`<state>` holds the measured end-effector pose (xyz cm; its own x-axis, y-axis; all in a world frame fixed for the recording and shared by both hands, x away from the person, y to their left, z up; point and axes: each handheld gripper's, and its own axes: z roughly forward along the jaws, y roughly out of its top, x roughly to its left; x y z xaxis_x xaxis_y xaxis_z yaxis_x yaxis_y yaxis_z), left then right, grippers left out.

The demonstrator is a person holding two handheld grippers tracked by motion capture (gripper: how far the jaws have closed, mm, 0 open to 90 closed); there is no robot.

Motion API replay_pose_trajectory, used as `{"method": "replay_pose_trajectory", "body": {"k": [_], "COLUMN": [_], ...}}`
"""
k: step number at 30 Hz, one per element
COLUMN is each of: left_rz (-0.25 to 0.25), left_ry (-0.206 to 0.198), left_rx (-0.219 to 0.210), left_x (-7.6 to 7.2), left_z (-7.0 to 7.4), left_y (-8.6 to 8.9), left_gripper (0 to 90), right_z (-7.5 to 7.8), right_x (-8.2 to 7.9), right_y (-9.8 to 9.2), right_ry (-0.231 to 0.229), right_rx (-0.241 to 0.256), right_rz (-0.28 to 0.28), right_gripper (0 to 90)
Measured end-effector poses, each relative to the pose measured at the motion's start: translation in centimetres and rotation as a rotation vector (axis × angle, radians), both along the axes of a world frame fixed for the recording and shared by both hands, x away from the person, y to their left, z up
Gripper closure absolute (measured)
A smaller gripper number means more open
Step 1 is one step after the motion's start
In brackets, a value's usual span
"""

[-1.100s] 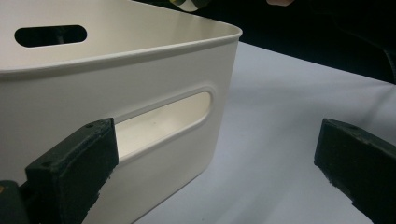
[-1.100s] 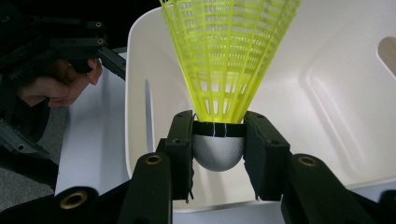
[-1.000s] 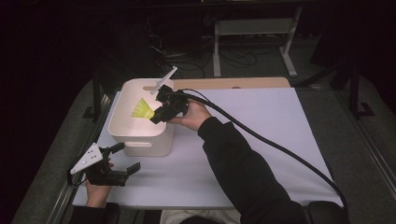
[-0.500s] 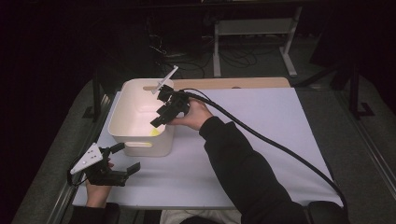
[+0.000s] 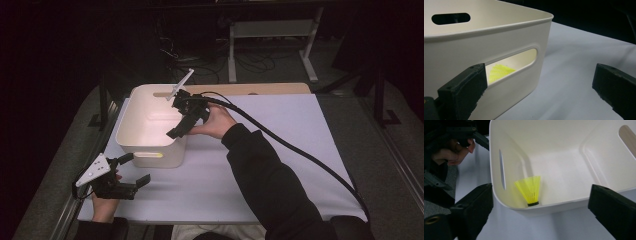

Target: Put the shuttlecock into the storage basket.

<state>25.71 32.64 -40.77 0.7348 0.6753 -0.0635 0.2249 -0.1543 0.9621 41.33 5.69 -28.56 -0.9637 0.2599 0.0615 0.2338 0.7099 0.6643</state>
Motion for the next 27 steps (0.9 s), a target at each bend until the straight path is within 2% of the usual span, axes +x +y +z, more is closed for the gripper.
{"method": "replay_pose_trajectory", "body": {"k": [6, 9, 11, 20, 27], "left_rz": [0.001, 0.001, 0.002, 0.006, 0.007], "left_ry": [0.001, 0.003, 0.000, 0.005, 0.005], "left_rx": [-0.001, 0.000, 0.002, 0.002, 0.003], "left_x": [0.0, 0.0, 0.0, 0.0, 0.0], "left_z": [0.0, 0.0, 0.0, 0.0, 0.0], "left_y": [0.0, 0.0, 0.0, -0.1, -0.1], "left_gripper": [0.0, 0.0, 0.0, 0.0, 0.0], "right_z": [1.2, 1.6, 1.7, 1.7, 1.4], "right_x": [-0.8, -0.9, -1.1, -0.8, -0.7], "right_y": [-0.9, -1.4, -2.0, -4.9, -6.3], "right_ry": [-0.033, -0.036, -0.055, -0.057, -0.045], "right_rx": [0.009, 0.029, 0.045, 0.076, 0.090], "right_rz": [-0.016, -0.024, -0.040, -0.078, -0.098], "right_gripper": [0.0, 0.0, 0.0, 0.0, 0.0]}}
